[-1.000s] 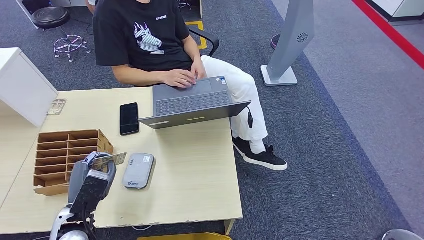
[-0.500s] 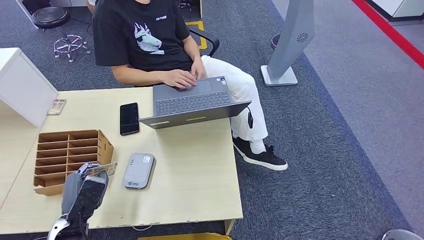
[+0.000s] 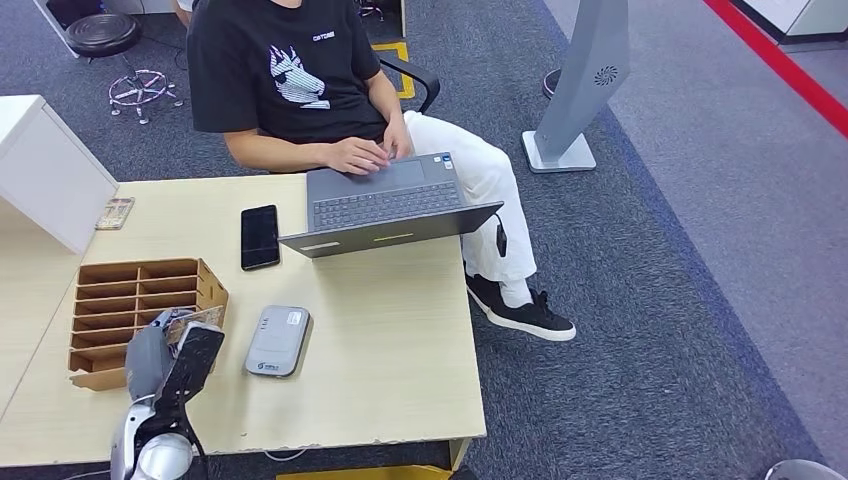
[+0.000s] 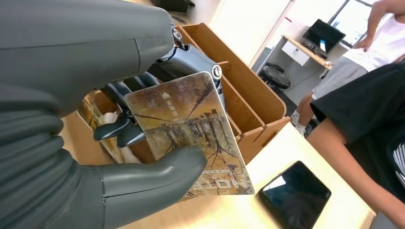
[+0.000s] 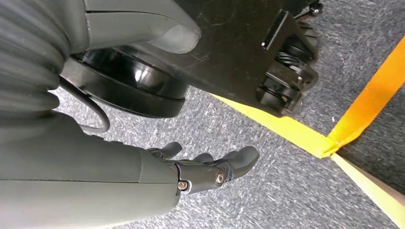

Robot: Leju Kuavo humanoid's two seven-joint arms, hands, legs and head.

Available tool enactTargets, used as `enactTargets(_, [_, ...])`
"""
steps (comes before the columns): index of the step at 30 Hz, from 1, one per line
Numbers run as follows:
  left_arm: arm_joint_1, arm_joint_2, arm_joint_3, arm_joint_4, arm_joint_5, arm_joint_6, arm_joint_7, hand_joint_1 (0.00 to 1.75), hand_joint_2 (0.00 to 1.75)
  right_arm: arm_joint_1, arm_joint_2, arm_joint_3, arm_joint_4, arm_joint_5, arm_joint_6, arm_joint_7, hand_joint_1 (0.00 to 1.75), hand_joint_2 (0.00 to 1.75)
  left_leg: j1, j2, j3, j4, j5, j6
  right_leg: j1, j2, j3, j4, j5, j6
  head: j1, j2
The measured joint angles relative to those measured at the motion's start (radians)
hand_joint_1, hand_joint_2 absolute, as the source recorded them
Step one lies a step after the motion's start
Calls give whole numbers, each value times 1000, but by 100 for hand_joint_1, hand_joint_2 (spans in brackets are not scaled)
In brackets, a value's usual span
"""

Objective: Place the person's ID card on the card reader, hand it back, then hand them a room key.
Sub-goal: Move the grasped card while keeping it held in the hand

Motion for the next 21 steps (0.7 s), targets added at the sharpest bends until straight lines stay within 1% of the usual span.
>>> enactTargets(3, [-41, -9, 0, 50, 0, 6, -4, 175, 175, -8, 0, 12, 7, -3, 0, -2, 0, 175, 0, -1, 0, 0, 0, 0, 0, 0, 0, 0, 0, 0, 0, 0])
enactTargets(8, [-77, -23, 0, 101, 1, 7, -19, 175, 175, -15, 0, 22, 17, -1, 0, -7, 0, 175, 0, -1, 0, 0, 0, 0, 0, 0, 0, 0, 0, 0, 0, 0])
enactTargets(13, [-96, -35, 0, 124, 10, -2, -27, 175, 175, -19, 0, 35, 26, -6, 0, -7, 0, 175, 0, -1, 0, 0, 0, 0, 0, 0, 0, 0, 0, 0, 0, 0])
enactTargets(21, [-111, -48, -1, 124, 21, -22, -47, 175, 175, -24, 0, 47, 36, -7, 0, -8, 0, 175, 0, -1, 0, 0, 0, 0, 0, 0, 0, 0, 0, 0, 0, 0])
